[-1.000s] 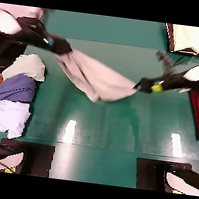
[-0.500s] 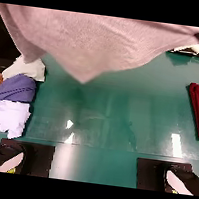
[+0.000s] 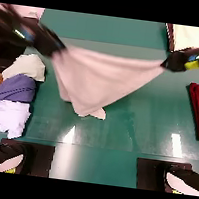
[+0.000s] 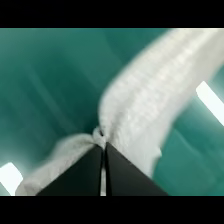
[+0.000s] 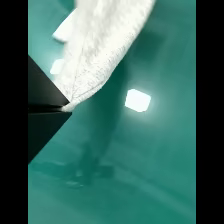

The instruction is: Fold the shirts.

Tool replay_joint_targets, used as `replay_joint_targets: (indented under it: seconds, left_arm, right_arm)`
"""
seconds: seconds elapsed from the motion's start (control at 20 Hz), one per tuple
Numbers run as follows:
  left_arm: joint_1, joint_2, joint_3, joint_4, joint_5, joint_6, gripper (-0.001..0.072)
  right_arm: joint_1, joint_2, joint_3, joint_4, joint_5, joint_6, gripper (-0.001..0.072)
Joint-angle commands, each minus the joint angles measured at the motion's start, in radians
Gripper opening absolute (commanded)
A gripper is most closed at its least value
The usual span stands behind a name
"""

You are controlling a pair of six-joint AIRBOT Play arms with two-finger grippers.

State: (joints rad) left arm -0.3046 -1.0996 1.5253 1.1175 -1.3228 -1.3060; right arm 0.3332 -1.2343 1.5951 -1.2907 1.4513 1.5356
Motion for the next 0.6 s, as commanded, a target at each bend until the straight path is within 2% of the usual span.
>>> replay_joint_targets:
  seconds: [0.0,0.15,0.25,0.3,0.35,0.4,0.45,0.55]
  left_arm:
    - [-0.16,-0.019,-0.32,-0.007,0.009,0.002,0.0021]
    - [-0.303,-0.019,-0.501,-0.09,0.0,0.003,0.0022]
    - [-0.38,-0.019,-0.534,-0.131,0.018,0.005,0.0024]
    - [-0.401,-0.018,-0.532,-0.134,0.045,0.005,0.0072]
    - [-0.403,-0.018,-0.529,-0.146,0.084,0.005,0.039]
    - [-0.394,-0.018,-0.521,-0.144,0.116,0.001,0.0583]
    - [-0.376,-0.018,-0.506,-0.139,0.135,0.001,0.0551]
    - [-0.285,-0.018,-0.452,-0.098,0.162,-0.001,0.055]
  right_arm:
    - [0.014,-0.011,-0.116,-0.097,0.049,0.011,0.0015]
    - [-0.026,0.054,-0.179,-0.097,0.048,0.011,0.0015]
    - [-0.056,0.1,-0.202,-0.097,0.034,0.011,0.0015]
    - [-0.072,0.119,-0.213,-0.097,0.024,0.012,0.0015]
    - [-0.085,0.134,-0.224,-0.096,0.016,0.012,0.0015]
    - [-0.096,0.146,-0.234,-0.089,0.014,0.012,0.0015]
    - [-0.105,0.153,-0.241,-0.089,0.018,0.012,0.0015]
    - [-0.108,0.159,-0.245,-0.089,0.018,0.012,0.0015]
